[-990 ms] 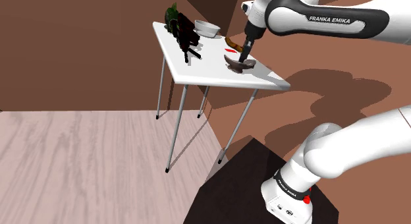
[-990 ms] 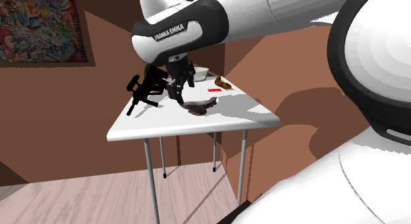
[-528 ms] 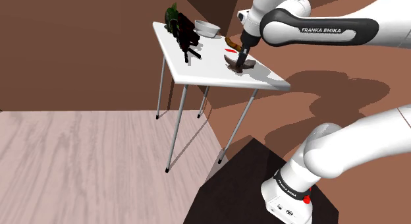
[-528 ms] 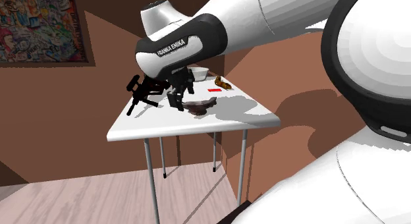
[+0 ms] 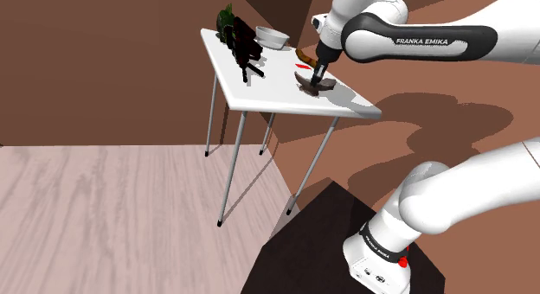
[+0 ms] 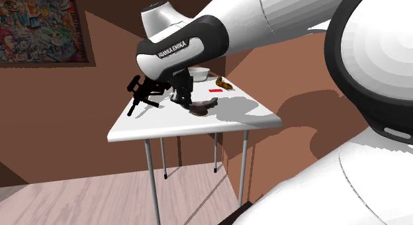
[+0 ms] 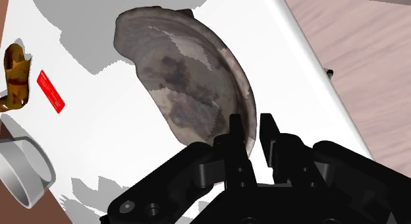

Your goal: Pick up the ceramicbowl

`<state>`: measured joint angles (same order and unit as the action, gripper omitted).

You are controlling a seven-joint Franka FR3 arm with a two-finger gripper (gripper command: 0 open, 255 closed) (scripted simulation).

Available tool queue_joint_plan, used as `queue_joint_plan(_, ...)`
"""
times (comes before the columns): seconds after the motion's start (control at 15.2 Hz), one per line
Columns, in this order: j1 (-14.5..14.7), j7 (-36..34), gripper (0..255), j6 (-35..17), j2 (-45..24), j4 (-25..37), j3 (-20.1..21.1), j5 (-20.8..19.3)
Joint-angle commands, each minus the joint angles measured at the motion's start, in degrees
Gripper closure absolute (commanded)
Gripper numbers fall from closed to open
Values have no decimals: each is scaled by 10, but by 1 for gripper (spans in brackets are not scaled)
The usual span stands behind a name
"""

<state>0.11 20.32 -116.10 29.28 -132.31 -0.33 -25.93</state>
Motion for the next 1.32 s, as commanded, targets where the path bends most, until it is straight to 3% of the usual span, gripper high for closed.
queue_joint_plan(0.0, 0, 0, 255, 0, 0, 0, 0, 0)
queue_joint_plan(1.25, 3, 42, 255, 104, -12, 123, 6, 19)
